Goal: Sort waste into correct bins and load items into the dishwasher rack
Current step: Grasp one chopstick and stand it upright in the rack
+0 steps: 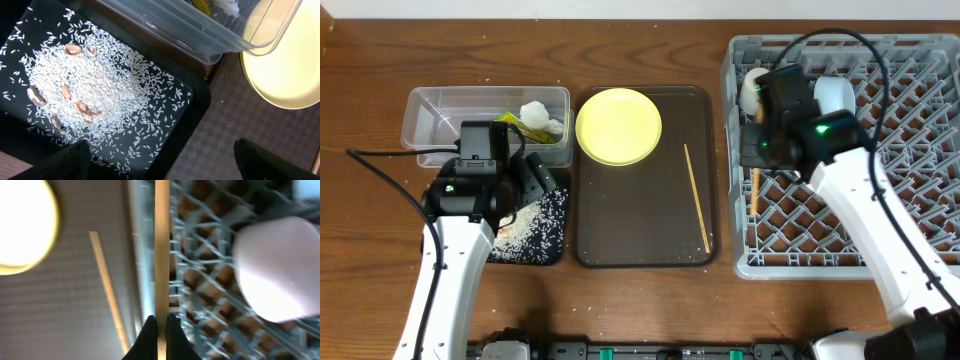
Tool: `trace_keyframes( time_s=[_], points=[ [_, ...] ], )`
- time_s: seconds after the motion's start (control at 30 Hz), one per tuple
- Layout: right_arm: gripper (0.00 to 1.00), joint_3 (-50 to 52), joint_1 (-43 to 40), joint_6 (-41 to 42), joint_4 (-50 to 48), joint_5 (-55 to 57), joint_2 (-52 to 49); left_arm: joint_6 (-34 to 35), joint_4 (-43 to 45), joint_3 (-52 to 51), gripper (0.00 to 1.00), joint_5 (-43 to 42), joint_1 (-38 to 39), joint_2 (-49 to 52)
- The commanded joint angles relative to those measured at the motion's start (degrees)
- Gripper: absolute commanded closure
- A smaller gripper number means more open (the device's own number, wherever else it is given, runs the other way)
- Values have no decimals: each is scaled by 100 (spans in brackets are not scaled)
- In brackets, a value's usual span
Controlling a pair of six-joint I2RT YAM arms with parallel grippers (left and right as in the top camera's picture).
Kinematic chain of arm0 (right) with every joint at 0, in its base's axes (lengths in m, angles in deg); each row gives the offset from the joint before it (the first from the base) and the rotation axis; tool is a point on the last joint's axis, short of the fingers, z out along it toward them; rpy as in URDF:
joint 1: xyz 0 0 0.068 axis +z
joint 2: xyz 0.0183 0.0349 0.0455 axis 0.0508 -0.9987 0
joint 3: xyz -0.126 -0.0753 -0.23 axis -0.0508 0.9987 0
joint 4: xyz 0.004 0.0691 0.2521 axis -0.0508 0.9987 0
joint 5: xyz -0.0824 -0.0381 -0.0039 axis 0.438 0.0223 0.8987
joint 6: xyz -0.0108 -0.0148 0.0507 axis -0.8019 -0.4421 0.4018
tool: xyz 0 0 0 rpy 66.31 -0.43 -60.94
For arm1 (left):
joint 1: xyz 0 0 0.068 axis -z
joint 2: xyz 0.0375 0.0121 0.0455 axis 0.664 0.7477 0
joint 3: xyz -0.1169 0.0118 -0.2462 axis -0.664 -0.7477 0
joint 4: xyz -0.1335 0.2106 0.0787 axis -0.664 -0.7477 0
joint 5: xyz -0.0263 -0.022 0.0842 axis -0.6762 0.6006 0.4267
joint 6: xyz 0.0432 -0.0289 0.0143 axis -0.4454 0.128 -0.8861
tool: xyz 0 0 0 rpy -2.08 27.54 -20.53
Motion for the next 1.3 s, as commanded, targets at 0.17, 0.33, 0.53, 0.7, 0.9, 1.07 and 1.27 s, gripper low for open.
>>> trace_keyframes(
  time_s=[0.17, 0.33, 0.53, 0.7, 0.9, 1.07, 1.27],
  points=[
    [99, 70, -479, -328, 74, 33, -431, -4, -13, 57, 6, 50, -26, 13],
    [99, 70, -474, -505, -146, -42, -625, -4, -15, 57, 6, 50, -26, 13],
    [99, 70, -481, -695, -120, 372, -763, -4, -15, 57, 6, 48, -26, 13],
    [99, 70, -481, -1058, -149, 380, -763, -4, -15, 57, 6, 48, -26, 13],
    [97, 70, -487, -1244, -138, 599, -763, -4, -15, 57, 6, 48, -26, 13],
    [92, 70, -487, -1241, -155, 592, -763, -4, -15, 57, 6, 48, -26, 13],
    [61, 70, -485, -1241, -153, 592, -763, -4, -15, 57, 6, 50, -26, 13]
  ],
)
